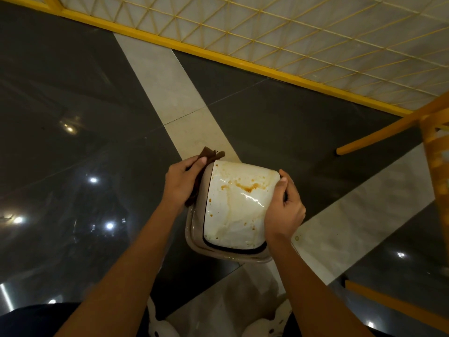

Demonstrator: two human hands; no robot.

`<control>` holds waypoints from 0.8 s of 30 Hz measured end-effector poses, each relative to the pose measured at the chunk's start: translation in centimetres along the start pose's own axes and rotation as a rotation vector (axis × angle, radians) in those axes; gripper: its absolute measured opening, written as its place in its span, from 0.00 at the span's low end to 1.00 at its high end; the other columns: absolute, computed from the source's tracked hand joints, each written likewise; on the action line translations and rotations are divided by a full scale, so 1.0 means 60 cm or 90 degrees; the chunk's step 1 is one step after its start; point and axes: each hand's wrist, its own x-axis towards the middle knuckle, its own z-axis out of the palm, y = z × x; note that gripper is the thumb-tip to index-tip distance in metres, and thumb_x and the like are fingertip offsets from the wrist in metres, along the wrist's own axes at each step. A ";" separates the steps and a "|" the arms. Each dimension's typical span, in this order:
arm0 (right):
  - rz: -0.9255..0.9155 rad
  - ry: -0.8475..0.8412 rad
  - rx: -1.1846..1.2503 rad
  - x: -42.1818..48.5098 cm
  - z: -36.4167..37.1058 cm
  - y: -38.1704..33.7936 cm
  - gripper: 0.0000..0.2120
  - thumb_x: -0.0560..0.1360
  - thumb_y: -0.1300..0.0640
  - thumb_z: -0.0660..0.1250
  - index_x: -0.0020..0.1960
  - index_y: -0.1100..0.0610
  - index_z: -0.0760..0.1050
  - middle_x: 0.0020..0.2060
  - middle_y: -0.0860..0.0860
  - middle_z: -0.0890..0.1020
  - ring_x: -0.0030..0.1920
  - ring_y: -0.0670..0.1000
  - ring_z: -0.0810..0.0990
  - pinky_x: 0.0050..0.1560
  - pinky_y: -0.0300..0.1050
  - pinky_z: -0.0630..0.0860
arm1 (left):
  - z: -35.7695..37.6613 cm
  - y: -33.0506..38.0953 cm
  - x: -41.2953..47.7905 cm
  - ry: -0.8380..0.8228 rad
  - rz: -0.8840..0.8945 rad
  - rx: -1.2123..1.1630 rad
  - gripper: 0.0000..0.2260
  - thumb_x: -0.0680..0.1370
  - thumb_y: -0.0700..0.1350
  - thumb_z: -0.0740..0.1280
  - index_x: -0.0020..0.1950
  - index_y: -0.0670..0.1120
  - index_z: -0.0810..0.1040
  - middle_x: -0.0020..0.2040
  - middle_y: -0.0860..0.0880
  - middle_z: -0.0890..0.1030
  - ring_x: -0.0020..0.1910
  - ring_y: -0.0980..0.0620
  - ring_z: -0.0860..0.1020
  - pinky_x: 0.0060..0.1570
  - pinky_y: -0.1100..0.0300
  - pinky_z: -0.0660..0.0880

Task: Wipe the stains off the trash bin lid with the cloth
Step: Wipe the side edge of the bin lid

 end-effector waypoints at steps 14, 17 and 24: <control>0.004 0.005 0.001 0.002 0.003 0.001 0.14 0.80 0.50 0.56 0.61 0.47 0.75 0.55 0.42 0.79 0.51 0.41 0.75 0.44 0.25 0.68 | -0.011 -0.024 -0.058 0.059 0.069 -0.003 0.10 0.76 0.49 0.66 0.56 0.58 0.76 0.45 0.61 0.79 0.48 0.62 0.77 0.49 0.65 0.73; 0.000 0.008 -0.005 0.004 0.002 -0.001 0.14 0.80 0.50 0.56 0.61 0.47 0.76 0.52 0.38 0.76 0.50 0.38 0.74 0.41 0.21 0.66 | -0.008 -0.030 -0.049 0.070 0.047 0.011 0.08 0.77 0.48 0.65 0.55 0.57 0.76 0.42 0.59 0.79 0.45 0.59 0.77 0.44 0.67 0.72; -0.007 0.012 -0.005 0.002 0.002 0.002 0.14 0.80 0.50 0.56 0.61 0.49 0.76 0.55 0.45 0.80 0.52 0.44 0.78 0.46 0.31 0.73 | 0.002 -0.023 -0.075 0.106 0.111 0.028 0.11 0.76 0.49 0.66 0.58 0.56 0.76 0.47 0.57 0.80 0.49 0.60 0.77 0.51 0.64 0.73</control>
